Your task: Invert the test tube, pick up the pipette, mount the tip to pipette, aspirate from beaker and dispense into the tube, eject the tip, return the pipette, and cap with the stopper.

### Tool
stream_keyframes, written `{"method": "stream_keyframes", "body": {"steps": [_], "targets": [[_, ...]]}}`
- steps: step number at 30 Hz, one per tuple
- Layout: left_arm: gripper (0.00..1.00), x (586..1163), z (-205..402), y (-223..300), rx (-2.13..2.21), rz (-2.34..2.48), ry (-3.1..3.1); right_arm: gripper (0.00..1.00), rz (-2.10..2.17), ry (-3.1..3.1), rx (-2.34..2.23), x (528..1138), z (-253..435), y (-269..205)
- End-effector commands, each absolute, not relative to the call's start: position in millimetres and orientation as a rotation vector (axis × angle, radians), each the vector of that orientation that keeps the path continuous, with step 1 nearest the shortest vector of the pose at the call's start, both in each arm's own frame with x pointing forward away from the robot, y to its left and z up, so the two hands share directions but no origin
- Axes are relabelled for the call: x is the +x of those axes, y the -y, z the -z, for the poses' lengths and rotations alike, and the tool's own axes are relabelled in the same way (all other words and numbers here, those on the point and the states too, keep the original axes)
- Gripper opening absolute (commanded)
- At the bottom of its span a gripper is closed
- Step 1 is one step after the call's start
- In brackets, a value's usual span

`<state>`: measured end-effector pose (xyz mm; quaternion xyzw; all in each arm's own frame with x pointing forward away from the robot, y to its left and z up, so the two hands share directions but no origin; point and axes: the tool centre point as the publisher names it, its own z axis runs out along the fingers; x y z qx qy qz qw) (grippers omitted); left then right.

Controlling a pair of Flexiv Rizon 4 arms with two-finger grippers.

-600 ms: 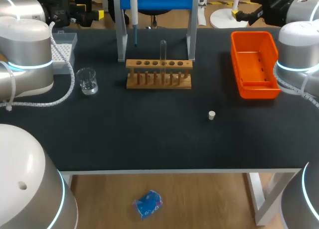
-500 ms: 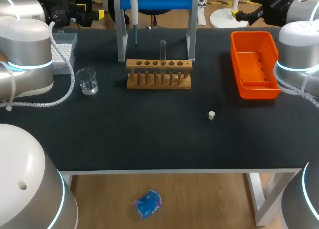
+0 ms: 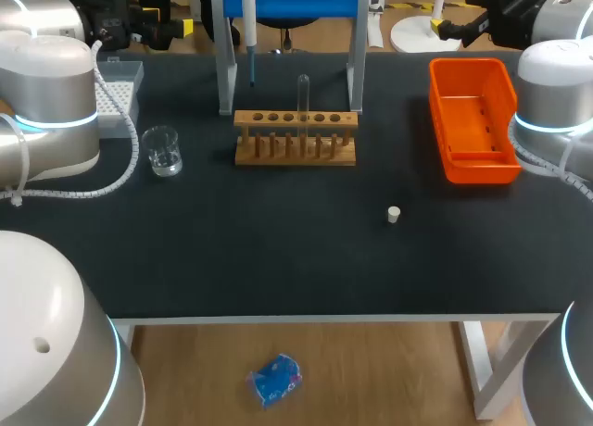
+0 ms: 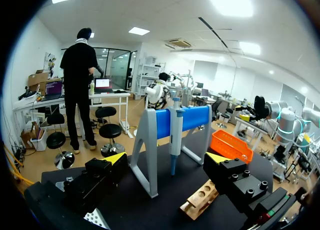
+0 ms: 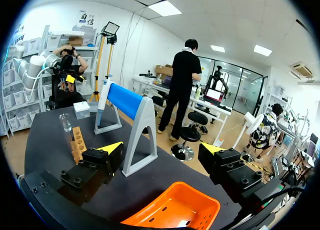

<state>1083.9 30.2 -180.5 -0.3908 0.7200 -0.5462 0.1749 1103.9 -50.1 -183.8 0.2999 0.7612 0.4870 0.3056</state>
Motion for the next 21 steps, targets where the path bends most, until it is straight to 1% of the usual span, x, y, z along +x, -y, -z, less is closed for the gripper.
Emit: {"method": "stream_keyframes", "body": {"steps": [1,18,21], "targets": [[1.00,1083.5,181.4,-29.8,-1.107,1.548,-2.035,1.00,-1.290,-2.015,0.793,1104.3,184.0,50.2],[1.00,1081.9,179.2,-29.5,-1.084,1.554,-2.043,1.00,-1.290,-2.015,0.793,1104.3,184.0,50.2],[1.00,1075.5,174.3,-28.9,-0.982,1.574,-2.093,1.00,-1.419,-2.051,0.760,1096.5,180.4,46.0]]}}
